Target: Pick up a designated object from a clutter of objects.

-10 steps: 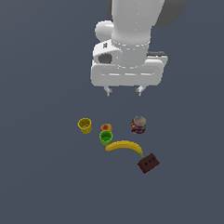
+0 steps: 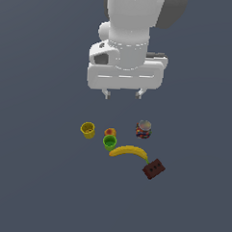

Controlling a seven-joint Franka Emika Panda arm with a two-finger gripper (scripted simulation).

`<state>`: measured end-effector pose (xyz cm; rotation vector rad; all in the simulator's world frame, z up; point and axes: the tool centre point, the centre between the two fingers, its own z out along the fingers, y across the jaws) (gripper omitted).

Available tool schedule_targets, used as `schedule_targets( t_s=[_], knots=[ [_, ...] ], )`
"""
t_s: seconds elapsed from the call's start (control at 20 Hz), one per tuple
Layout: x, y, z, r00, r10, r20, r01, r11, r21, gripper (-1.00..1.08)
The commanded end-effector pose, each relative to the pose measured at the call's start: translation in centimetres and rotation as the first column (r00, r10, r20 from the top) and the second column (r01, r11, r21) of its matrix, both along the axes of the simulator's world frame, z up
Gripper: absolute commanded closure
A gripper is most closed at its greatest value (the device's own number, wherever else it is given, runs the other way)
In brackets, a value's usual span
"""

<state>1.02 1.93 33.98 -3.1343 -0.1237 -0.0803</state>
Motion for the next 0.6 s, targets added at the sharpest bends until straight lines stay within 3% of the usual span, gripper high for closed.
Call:
schedule_targets(
  t_s=[0.0, 0.55],
  knots=[
    [0.2, -0.5, 0.2, 1.000, -0.004, 0.007, 0.004, 1.000, -0.002, -0.92],
    [0.6, -0.3, -0.9, 0.999, 0.054, 0.003, -0.054, 0.998, -0.010, -0.92]
  ],
)
